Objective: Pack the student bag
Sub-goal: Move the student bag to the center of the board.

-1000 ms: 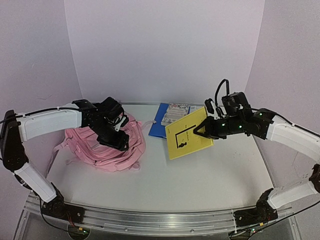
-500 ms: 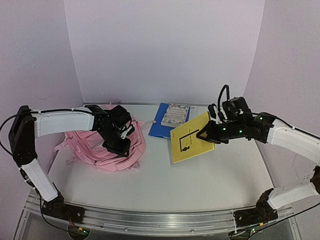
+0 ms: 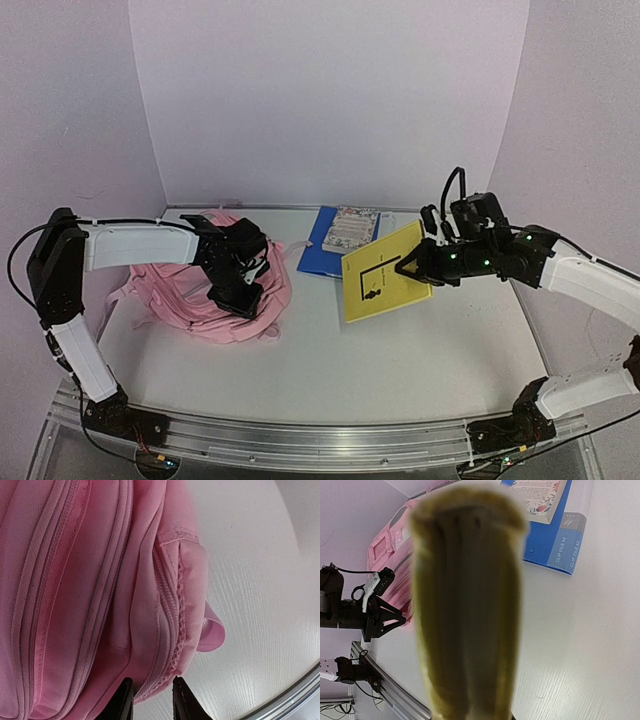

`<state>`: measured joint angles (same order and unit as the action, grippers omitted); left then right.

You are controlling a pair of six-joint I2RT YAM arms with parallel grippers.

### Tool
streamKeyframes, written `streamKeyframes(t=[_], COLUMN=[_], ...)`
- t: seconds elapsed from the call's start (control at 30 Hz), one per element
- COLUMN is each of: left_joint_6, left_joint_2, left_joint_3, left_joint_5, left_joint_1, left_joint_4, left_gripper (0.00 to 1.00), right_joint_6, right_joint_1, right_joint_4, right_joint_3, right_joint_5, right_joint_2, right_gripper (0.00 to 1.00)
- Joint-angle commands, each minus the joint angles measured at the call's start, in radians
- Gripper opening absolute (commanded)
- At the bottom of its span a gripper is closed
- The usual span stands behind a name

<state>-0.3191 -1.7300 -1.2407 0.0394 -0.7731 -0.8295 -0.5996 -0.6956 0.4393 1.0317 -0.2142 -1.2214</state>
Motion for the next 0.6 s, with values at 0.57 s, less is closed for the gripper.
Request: streamKeyframes(t=[0.57], left_joint_6=[0.058], left_joint_2=[-0.055], left_joint_3=[0.040], left_joint_5=[-0.073], left_joint_1=[-0.036], left_joint_4=[0.056], left_gripper=[0.26], right_joint_6=[-0.015], right_joint_1=[-0.002], right_joint_4=[-0.096], right_joint_3=[0.004], right_joint_5=[-0.002], right_joint_2=[0.069], right_gripper=[0.00])
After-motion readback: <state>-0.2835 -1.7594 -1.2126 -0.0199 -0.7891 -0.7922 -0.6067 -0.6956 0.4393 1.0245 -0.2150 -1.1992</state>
